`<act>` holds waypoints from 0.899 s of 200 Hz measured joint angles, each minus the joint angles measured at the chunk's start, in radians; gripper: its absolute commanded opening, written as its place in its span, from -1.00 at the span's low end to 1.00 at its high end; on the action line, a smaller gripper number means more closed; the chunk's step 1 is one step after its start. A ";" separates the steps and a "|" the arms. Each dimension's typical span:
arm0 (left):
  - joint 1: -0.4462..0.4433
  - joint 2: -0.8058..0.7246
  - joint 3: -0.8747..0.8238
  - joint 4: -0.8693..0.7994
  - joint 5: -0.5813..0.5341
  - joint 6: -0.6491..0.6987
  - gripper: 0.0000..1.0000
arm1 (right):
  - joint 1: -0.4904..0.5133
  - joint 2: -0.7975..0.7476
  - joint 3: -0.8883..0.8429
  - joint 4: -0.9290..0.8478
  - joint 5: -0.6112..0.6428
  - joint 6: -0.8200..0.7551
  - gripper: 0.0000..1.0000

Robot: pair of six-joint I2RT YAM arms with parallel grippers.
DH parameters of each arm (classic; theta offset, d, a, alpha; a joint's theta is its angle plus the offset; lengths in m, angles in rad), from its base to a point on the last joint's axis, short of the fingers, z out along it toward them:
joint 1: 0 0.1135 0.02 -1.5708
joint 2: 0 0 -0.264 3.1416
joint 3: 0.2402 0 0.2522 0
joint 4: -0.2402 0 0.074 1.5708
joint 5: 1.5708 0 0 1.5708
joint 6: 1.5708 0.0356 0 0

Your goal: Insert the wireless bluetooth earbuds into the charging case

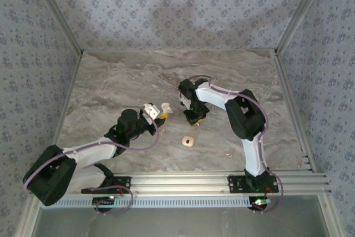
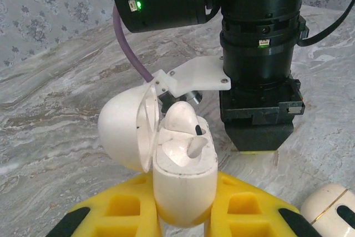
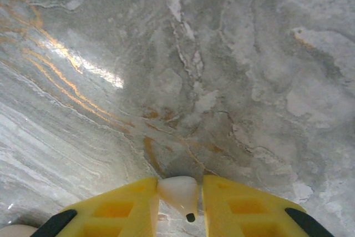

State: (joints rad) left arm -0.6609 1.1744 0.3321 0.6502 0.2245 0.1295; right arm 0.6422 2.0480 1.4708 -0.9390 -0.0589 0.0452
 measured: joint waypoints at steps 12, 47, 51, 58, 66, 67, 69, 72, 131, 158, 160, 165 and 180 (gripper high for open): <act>0.000 0.011 0.001 0.003 0.007 0.000 -0.80 | -0.005 -0.023 -0.031 0.034 -0.001 0.018 -0.46; 0.000 0.071 0.014 0.016 0.023 0.000 -0.80 | -0.031 -0.130 -0.146 0.155 -0.024 0.085 -0.49; 0.000 0.077 0.017 0.020 0.026 0.000 -0.80 | -0.034 -0.146 -0.161 0.171 -0.028 0.094 -0.49; 0.000 0.091 0.021 0.032 0.028 0.000 -0.80 | -0.040 -0.174 -0.186 0.199 -0.034 0.109 -0.49; 0.000 0.106 0.027 0.043 0.034 0.000 -0.80 | -0.047 -0.208 -0.215 0.231 -0.038 0.126 -0.49; 0.000 0.109 0.029 0.045 0.035 0.000 -0.80 | -0.047 -0.211 -0.218 0.234 -0.038 0.128 -0.49; 0.000 0.112 0.030 0.047 0.036 0.000 -0.80 | -0.049 -0.220 -0.226 0.243 -0.039 0.133 -0.49; 0.000 0.117 0.032 0.051 0.039 0.000 -0.80 | -0.051 -0.233 -0.237 0.255 -0.042 0.138 -0.49; -0.006 0.251 0.102 0.131 0.095 -0.018 -0.81 | -0.100 -0.536 -0.483 0.506 -0.072 0.240 -0.49; -0.014 0.296 0.142 0.160 0.128 -0.026 -0.80 | -0.131 -0.655 -0.505 0.555 -0.099 0.260 -0.49; -0.014 0.299 0.145 0.161 0.131 -0.027 -0.80 | -0.132 -0.661 -0.505 0.557 -0.100 0.261 -0.49; -0.014 0.307 0.151 0.165 0.137 -0.028 -0.80 | -0.135 -0.679 -0.505 0.565 -0.106 0.262 -0.48; -0.014 0.329 0.172 0.174 0.159 -0.035 -0.80 | -0.137 -0.729 -0.505 0.589 -0.127 0.262 -0.48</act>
State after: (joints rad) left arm -0.6754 1.5036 0.5037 0.8238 0.3840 0.0944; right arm 0.5053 1.3186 0.9653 -0.3504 -0.1860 0.3069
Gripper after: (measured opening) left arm 0.195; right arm 0.257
